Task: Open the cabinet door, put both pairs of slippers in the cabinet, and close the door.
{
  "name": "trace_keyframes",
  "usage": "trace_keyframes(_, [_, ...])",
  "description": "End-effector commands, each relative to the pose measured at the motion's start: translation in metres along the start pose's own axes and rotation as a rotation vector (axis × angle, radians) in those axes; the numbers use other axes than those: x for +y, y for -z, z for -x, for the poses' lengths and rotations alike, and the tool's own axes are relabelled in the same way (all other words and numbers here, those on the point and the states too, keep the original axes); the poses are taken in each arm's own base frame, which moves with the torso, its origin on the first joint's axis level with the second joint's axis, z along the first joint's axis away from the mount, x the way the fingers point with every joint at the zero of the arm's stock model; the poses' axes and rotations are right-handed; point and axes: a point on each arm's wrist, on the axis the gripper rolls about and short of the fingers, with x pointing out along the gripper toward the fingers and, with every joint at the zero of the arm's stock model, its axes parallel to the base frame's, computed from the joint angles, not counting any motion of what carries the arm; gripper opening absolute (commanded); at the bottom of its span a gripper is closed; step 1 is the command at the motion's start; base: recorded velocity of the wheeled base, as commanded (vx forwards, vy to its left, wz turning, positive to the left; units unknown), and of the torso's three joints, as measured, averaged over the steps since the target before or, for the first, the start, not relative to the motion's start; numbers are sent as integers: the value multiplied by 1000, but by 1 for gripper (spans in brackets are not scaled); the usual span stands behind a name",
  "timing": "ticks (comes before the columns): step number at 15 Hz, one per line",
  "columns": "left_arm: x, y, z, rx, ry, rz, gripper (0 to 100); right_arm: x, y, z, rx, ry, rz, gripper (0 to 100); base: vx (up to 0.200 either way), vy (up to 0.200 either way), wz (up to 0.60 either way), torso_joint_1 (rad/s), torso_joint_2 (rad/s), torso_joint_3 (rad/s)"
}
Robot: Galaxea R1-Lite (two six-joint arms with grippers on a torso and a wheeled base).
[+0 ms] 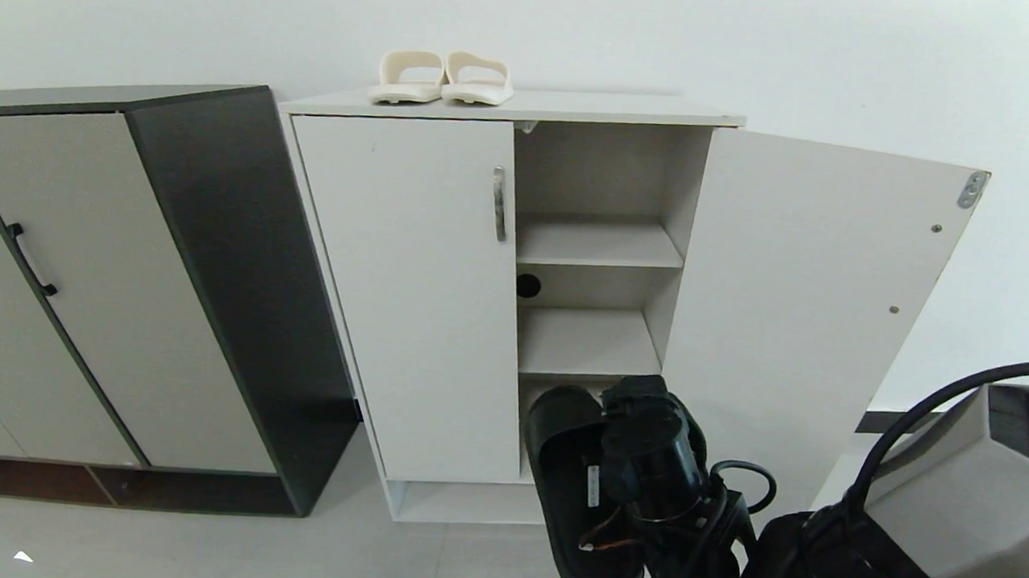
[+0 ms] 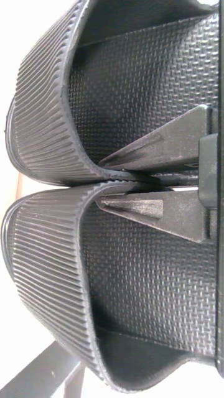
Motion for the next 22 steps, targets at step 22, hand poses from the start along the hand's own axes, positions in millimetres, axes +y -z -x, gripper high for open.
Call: trace_keyframes(22, [0,0,0,3,0,1,0,5,19,-24,15,23,27,0,0,0,0,1,0,-52])
